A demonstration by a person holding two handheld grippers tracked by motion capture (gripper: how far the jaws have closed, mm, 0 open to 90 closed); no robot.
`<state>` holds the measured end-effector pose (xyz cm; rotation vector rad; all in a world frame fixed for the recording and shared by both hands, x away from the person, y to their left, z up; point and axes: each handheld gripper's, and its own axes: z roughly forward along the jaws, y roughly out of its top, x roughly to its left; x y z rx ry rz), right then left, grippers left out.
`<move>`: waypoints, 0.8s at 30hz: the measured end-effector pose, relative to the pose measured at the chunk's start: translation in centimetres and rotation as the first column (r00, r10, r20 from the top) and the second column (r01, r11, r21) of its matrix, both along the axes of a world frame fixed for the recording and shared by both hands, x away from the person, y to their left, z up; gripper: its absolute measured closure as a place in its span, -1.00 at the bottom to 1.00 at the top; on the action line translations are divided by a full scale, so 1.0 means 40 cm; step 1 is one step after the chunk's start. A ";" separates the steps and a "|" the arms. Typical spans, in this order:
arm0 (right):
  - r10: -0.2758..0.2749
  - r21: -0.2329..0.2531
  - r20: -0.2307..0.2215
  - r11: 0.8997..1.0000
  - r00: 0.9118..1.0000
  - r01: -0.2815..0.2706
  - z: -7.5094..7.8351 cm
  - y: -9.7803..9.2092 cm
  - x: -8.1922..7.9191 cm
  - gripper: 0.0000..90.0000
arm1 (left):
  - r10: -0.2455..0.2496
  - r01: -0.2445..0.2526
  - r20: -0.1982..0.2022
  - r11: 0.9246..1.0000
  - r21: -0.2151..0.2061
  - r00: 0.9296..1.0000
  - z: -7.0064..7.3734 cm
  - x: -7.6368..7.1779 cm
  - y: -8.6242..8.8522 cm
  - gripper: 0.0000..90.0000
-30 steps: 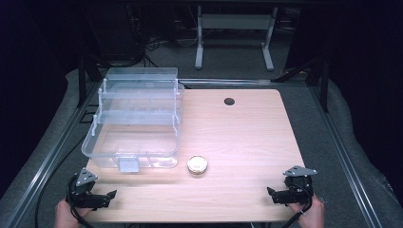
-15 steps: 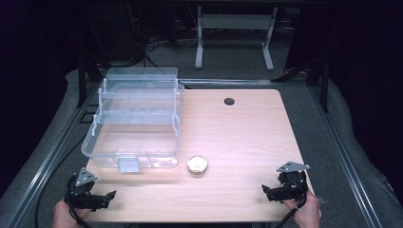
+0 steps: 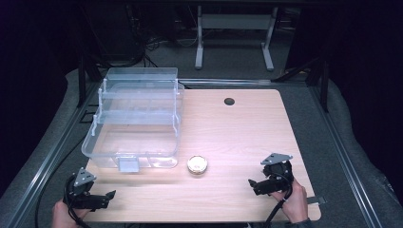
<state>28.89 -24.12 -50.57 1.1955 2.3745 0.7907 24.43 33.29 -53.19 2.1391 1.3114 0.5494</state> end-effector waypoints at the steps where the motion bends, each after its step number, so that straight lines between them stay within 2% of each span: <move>1: 0.012 0.003 -0.005 1.000 1.000 -0.012 0.003 0.008 0.005 -1.00 | 0.000 0.000 -0.005 1.000 -0.003 1.000 -0.001 -0.001 0.000 -0.99; 5: 0.043 0.009 -0.013 0.999 0.999 -0.042 0.010 0.039 0.019 -1.00 | 0.002 -0.002 -0.015 1.000 -0.006 1.000 -0.006 -0.003 -0.003 -0.99; 7: 0.073 -0.004 -0.017 0.997 0.997 -0.073 0.017 0.072 0.033 -1.00 | 0.005 -0.005 -0.019 1.000 -0.002 1.000 -0.009 -0.005 -0.005 -0.99; 8: 0.073 -0.004 -0.017 0.997 0.997 -0.073 0.017 0.072 0.033 -1.00 | 0.005 -0.005 -0.019 1.000 -0.002 1.000 -0.009 -0.005 -0.005 -0.99; 10: 0.111 -0.019 -0.035 0.994 0.993 -0.111 0.022 0.103 0.049 -1.00 | 0.010 -0.010 -0.015 1.000 -0.003 1.000 -0.011 -0.004 -0.004 -0.99; 11: 0.120 -0.014 -0.022 0.993 0.993 -0.120 0.020 0.114 0.056 -1.00 | 0.010 -0.010 -0.012 1.000 -0.002 1.000 -0.010 -0.003 -0.004 -0.99; 12: 0.131 -0.014 -0.029 0.991 0.991 -0.132 0.020 0.125 0.061 -1.00 | 0.010 -0.010 -0.012 1.000 -0.005 1.000 -0.010 -0.003 -0.004 -0.99; 17: 0.169 -0.007 -0.043 0.986 0.985 -0.169 0.015 0.169 0.079 -1.00 | 0.001 -0.001 -0.019 1.000 -0.002 1.000 -0.008 0.003 -0.009 -0.99; 18: 0.173 -0.023 -0.043 0.984 0.984 -0.174 0.016 0.180 0.082 -1.00 | -0.001 0.001 -0.018 1.000 0.001 1.000 -0.008 0.005 -0.010 -0.99; 19: 0.187 -0.010 -0.048 0.982 0.981 -0.188 0.014 0.191 0.086 -1.00 | 0.000 0.000 -0.013 1.000 0.001 1.000 -0.007 0.007 -0.010 -0.99; 20: 0.202 -0.022 -0.052 0.979 0.978 -0.203 0.013 0.212 0.093 -1.00 | 0.000 0.000 -0.011 1.000 0.002 1.000 -0.007 0.010 -0.011 -0.99; 22: 0.209 -0.025 -0.057 0.977 0.976 -0.211 0.012 0.222 0.097 -1.00 | 0.001 -0.001 -0.011 1.000 0.001 1.000 -0.007 0.011 -0.011 -0.99; 24: 0.232 -0.023 -0.075 0.972 0.970 -0.234 0.007 0.252 0.110 -1.00 | -0.001 0.001 -0.012 1.000 -0.004 1.000 -0.009 0.009 -0.012 -0.99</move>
